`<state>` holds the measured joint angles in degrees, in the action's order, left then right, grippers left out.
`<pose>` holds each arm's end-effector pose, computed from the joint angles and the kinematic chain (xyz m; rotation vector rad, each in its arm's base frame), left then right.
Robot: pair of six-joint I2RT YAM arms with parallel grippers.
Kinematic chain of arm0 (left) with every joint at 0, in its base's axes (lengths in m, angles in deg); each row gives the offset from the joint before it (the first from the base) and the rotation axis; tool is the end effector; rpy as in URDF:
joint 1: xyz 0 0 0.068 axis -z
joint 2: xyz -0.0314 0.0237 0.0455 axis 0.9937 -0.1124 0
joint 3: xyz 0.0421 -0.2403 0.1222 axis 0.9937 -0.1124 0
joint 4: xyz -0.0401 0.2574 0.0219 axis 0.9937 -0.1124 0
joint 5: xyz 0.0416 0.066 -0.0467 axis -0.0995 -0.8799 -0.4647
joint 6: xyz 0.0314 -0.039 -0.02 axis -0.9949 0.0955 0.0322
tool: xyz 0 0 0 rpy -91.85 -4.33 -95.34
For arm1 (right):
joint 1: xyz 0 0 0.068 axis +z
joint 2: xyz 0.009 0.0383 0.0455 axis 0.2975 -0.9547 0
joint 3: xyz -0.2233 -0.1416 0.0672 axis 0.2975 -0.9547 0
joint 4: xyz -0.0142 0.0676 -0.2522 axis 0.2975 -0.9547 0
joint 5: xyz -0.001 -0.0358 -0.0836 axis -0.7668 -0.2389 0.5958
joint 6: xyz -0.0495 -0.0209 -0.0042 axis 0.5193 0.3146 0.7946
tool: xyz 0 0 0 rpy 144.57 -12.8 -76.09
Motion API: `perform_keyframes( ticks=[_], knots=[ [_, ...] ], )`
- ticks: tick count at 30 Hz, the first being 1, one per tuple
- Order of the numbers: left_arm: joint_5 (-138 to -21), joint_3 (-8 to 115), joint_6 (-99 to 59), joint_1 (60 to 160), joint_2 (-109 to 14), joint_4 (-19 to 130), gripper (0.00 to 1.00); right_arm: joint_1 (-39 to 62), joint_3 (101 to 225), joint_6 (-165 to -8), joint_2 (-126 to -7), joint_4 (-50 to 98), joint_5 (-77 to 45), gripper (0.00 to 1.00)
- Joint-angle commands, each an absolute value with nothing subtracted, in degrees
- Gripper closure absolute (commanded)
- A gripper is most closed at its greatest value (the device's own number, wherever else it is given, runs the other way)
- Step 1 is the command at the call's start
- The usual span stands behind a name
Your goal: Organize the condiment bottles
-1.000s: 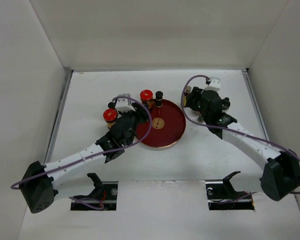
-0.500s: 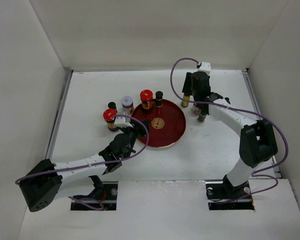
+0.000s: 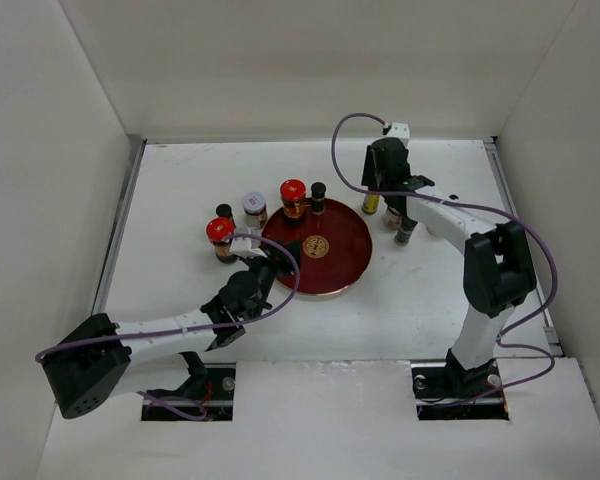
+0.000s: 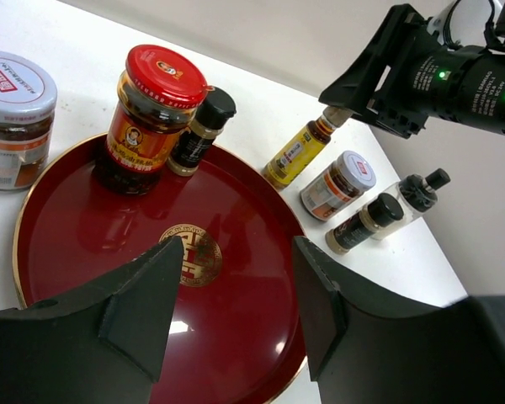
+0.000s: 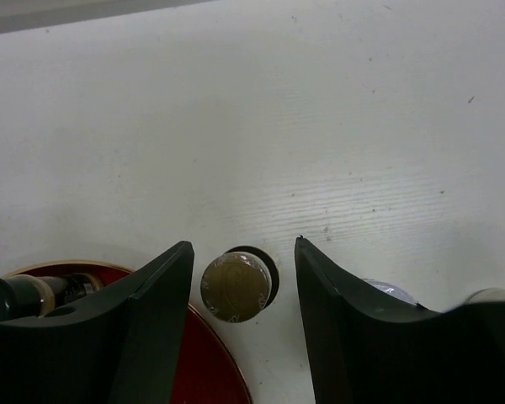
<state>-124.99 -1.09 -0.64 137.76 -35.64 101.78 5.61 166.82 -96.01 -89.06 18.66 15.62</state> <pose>0.1447 -0.1641 0.2214 -0.2183 1.5586 -0.6931 0.3953 0.1514 0.2693 0.1308 2.0432 -0.0146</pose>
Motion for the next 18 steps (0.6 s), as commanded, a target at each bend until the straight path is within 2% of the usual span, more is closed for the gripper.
perform_keyframes(
  ticks=[1,4,8,11,16,18],
  knots=[
    [-125.3,-1.6,-0.9,137.2,-36.2,105.6,0.48,5.8,168.7,-96.7,-89.6,18.6,15.9,0.43],
    [-125.3,-1.5,-1.1,136.9,-36.5,105.6,0.48,5.8,168.3,-96.9,-89.8,18.6,15.8,0.47],
    [-125.3,-1.8,-0.5,135.7,-36.5,105.6,0.48,5.8,168.2,-96.9,-90.0,18.5,15.6,0.57],
    [-125.3,-1.8,-0.6,135.7,-36.4,105.6,0.48,5.8,168.5,-96.9,-90.2,18.3,15.6,0.56],
    [-125.3,-1.7,-0.6,135.6,-36.8,105.6,0.48,5.8,168.4,-97.3,-89.8,18.3,15.1,0.7],
    [-125.3,-1.8,-0.6,135.5,-36.9,105.6,0.48,5.8,168.0,-97.6,-88.4,18.7,15.5,0.71]
  ],
)
